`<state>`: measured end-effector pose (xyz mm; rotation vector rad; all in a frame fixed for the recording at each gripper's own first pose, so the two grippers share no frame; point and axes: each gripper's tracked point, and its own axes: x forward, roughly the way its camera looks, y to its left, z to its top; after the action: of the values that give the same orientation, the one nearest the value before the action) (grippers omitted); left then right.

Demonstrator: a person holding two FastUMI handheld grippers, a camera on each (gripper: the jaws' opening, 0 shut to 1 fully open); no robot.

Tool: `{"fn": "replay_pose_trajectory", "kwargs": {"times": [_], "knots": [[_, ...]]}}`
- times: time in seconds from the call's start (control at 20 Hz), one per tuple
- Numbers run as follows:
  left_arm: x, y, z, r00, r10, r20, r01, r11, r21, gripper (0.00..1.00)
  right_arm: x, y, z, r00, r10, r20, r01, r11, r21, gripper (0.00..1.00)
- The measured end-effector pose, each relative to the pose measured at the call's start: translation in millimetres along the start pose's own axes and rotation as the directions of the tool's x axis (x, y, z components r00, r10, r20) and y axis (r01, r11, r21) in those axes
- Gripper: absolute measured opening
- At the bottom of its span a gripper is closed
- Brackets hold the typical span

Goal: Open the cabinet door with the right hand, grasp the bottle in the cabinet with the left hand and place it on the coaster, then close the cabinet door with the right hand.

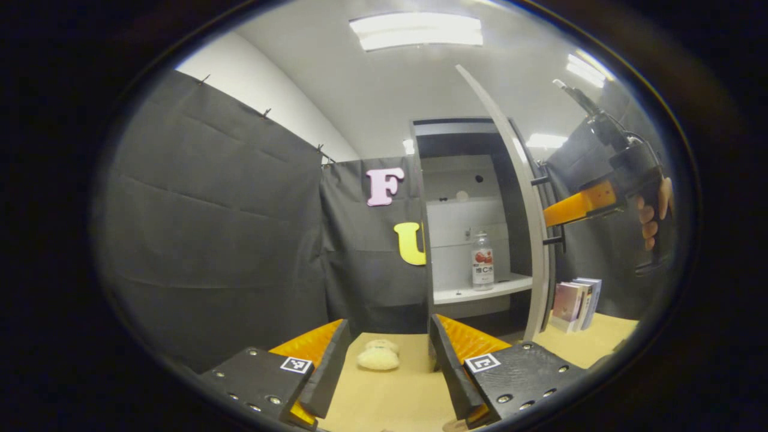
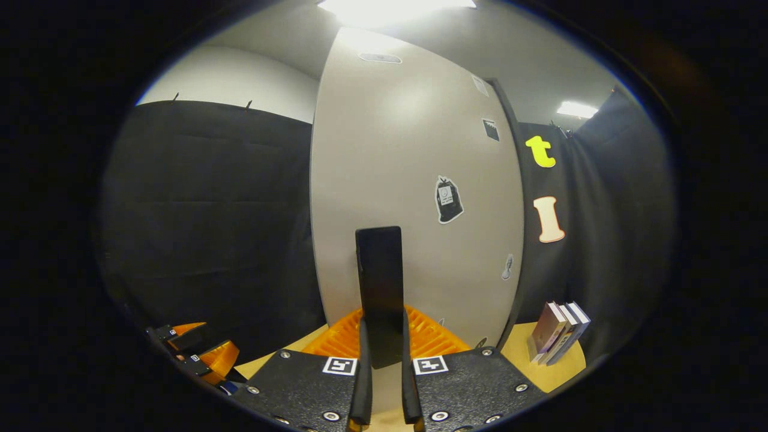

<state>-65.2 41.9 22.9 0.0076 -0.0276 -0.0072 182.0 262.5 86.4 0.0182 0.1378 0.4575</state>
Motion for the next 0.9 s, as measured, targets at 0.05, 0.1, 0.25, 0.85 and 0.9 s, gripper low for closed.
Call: {"fn": "replay_pose_trajectory", "kwargs": {"times": [0.05, 0.1, 0.25, 0.85, 0.9], "knots": [[1, -8, 1, 1.000, -0.011, -0.002, 0.011, 1.000, -0.002, 0.77, -1, -2, 0, 1.000, -0.002, -0.001, 0.002, 1.000, -0.001, 0.20], [1, -17, 0, 1.000, -0.022, -0.005, 0.022, 1.000, -0.005, 0.77, -4, -4, -1, 1.000, -0.004, -0.002, 0.004, 1.000, -0.002, 0.20], [3, -40, 2, 0.999, -0.049, -0.007, 0.049, 0.999, -0.009, 0.77, -11, -10, 0, 1.000, -0.014, -0.007, 0.014, 1.000, 0.003, 0.20], [-4, -109, 8, 0.993, -0.118, -0.020, 0.118, 0.993, -0.002, 0.77, -28, -41, 1, 0.995, -0.100, -0.007, 0.100, 0.995, -0.003, 0.17], [-4, -113, 9, 0.992, -0.121, -0.020, 0.121, 0.993, 0.003, 0.77, -29, -43, 1, 0.994, -0.106, -0.004, 0.106, 0.994, 0.000, 0.19]]}}
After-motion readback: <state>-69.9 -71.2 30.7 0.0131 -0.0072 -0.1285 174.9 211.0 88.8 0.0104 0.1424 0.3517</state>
